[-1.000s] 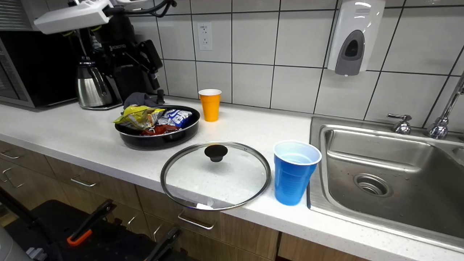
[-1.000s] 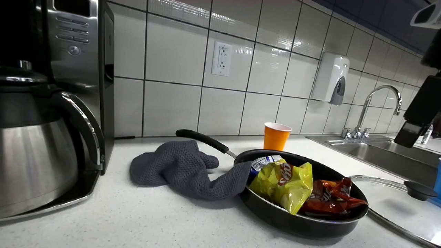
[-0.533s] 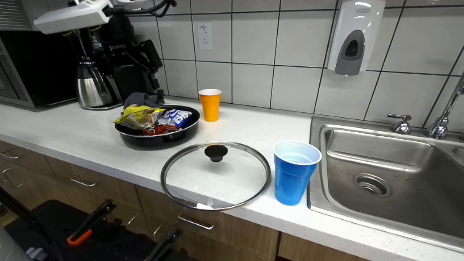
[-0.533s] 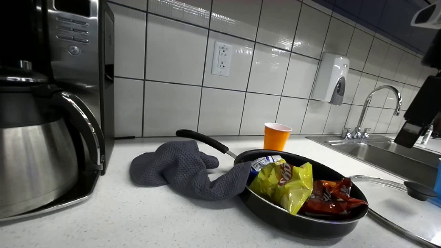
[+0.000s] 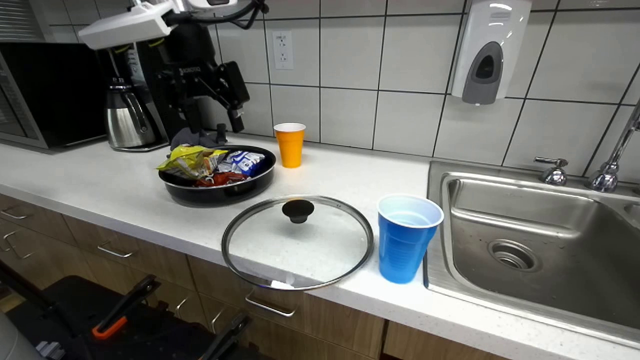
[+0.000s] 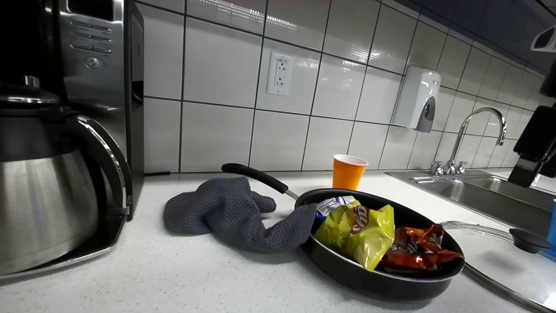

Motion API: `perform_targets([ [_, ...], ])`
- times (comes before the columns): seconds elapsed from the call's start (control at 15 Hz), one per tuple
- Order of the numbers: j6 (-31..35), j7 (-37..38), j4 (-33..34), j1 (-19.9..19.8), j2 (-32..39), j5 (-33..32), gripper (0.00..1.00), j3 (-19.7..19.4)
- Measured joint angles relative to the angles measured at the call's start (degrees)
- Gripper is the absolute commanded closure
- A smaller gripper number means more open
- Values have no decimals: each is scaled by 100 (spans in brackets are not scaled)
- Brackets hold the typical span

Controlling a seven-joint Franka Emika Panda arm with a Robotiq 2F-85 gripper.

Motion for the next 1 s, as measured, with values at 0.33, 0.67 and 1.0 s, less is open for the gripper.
perform_targets([
  [0.33,55,0,-1,-447,112,0,0,-365],
  [0.67,428,6,-1,-810,392,-4,0,-556],
  [1.0,1133,33,-6,-1034,854,-4,0,-699],
])
